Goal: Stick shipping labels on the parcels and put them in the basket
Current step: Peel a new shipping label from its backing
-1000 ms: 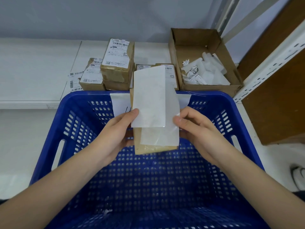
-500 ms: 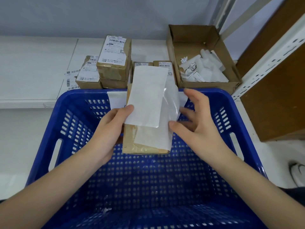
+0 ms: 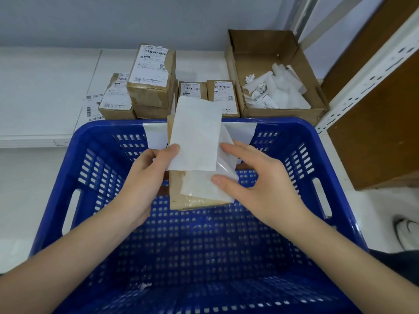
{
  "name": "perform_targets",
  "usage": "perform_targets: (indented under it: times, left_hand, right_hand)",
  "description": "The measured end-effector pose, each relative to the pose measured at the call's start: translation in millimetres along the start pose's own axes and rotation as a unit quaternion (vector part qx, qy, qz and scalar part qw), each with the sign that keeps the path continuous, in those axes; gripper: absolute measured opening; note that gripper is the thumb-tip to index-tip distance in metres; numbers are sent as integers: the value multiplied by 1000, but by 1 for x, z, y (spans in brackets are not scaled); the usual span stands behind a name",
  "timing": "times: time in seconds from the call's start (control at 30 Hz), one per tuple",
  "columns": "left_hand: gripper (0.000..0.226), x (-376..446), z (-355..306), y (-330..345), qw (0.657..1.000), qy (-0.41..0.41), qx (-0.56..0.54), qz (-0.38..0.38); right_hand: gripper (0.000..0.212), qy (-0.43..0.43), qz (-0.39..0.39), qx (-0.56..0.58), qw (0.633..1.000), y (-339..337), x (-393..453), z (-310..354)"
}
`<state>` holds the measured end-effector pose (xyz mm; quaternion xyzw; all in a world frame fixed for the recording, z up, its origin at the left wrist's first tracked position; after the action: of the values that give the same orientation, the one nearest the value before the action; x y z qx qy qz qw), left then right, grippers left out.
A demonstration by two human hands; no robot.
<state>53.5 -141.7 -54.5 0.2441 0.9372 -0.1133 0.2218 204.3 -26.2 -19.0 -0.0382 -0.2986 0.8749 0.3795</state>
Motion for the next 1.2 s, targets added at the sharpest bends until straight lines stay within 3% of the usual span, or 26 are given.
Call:
perform_targets:
  times: [0.3,0.43,0.6,0.73,0.87,1.2]
  left_hand:
    - [39,6,-10,-10,997,73,11,-34]
    - [29,9,-16,-11,991,125,34,-45]
    - [18,27,-32,1,985,161,37,-59]
    - [28,37,-46,26,977,202,49,-52]
    - [29,43,-51,51,976,208,40,-44]
    - [32,63,-71,111,963,260,70,-26]
  right_hand:
    - [30,-80,-83,-4,993,-2,0,-1]
    - [22,-36,-101,28,994,-12,3,-4]
    - [13,-27,-180,-14,983,-37,18,-10]
    - [12,-17,-176,-109,978,-71,45,-17]
    - [13,-22,-160,-133,978,-106,83,-34]
    - [4,71,-182,-29,980,-126,164,-130]
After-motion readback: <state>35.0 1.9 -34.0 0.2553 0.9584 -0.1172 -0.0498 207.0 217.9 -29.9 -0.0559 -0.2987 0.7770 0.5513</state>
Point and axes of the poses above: each hand's wrist, its own x-axis towards the middle knuckle, its own y-axis out of the palm, z = x × y, the point moved 4 cm from there along x, towards the middle knuckle, and after that the axes turned 8 degrees about -z, right-handed, at the moved point
